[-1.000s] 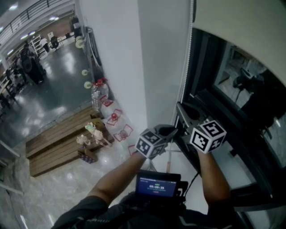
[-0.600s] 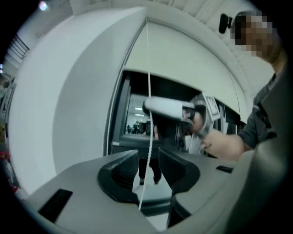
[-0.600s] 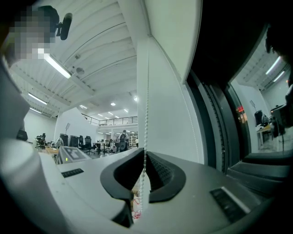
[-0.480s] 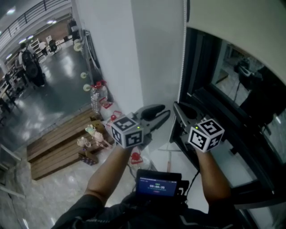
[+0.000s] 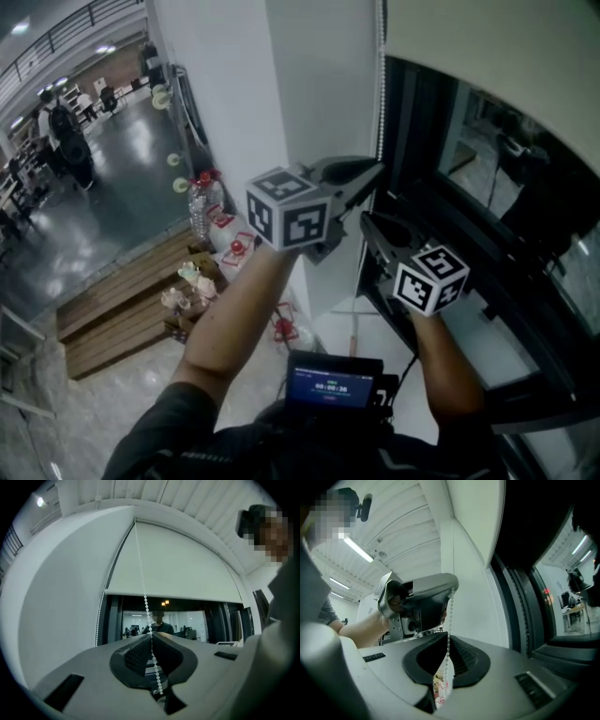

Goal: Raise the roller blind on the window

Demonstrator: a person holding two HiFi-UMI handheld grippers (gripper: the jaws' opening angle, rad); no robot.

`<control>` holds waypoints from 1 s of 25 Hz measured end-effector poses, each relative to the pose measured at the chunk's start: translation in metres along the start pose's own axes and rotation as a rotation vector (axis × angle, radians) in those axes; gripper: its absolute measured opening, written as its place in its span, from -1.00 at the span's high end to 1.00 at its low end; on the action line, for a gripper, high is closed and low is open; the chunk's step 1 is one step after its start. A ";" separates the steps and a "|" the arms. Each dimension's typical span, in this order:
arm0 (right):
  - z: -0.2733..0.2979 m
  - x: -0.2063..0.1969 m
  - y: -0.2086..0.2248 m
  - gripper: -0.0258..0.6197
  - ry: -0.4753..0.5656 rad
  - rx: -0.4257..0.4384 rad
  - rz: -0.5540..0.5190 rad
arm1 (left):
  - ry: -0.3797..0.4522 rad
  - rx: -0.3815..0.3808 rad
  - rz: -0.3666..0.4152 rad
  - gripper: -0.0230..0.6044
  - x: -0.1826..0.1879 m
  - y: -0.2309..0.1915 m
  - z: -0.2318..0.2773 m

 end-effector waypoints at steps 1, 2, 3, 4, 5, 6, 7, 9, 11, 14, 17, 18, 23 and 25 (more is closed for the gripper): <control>-0.002 0.000 0.001 0.88 0.002 -0.004 0.002 | 0.006 -0.002 -0.008 0.90 -0.001 0.000 0.000; -0.004 0.000 0.002 0.88 0.003 -0.005 0.002 | 0.018 -0.005 -0.024 0.90 -0.002 0.000 -0.002; -0.005 0.001 0.002 0.88 0.004 -0.006 0.002 | 0.032 -0.007 -0.038 0.91 -0.002 0.000 -0.003; -0.005 0.002 0.002 0.88 0.003 -0.005 0.000 | 0.044 -0.006 -0.043 0.91 -0.002 0.000 -0.003; -0.005 0.002 0.002 0.88 0.002 -0.003 -0.001 | 0.053 -0.002 -0.038 0.91 -0.002 -0.001 -0.002; -0.004 0.002 0.001 0.88 0.001 -0.001 0.000 | 0.058 0.006 -0.026 0.91 -0.002 -0.001 -0.002; -0.003 0.002 0.001 0.88 0.002 0.000 0.002 | 0.062 0.013 -0.014 0.91 -0.002 -0.001 -0.002; -0.003 0.002 0.001 0.88 0.007 0.001 0.008 | 0.067 0.022 -0.004 0.91 -0.002 -0.001 -0.003; -0.001 0.001 0.001 0.88 0.010 0.008 0.007 | 0.073 0.030 -0.003 0.91 -0.002 -0.004 -0.005; 0.002 -0.003 0.001 0.88 -0.002 0.016 0.006 | 0.064 0.037 0.015 0.91 -0.006 -0.004 -0.006; 0.003 -0.014 0.002 0.88 -0.019 0.013 0.032 | 0.042 0.047 0.029 0.91 -0.016 -0.003 -0.008; 0.003 -0.019 0.004 0.88 -0.028 0.013 0.040 | 0.036 0.052 0.026 0.91 -0.021 -0.003 -0.008; 0.005 -0.044 0.010 0.88 -0.071 0.008 0.074 | 0.000 0.072 0.020 0.91 -0.047 -0.004 -0.009; 0.005 -0.054 0.011 0.88 -0.088 0.007 0.086 | -0.012 0.081 0.016 0.91 -0.057 -0.004 -0.011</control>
Point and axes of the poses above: the fingertips, and each gripper's own axes: z forward along the fingers, y to its right, x out of its top, the point moved 4 cm from there along -z, backward along the fingers, and after that the axes turned 14 degrees about x, right-handed, at the moved point
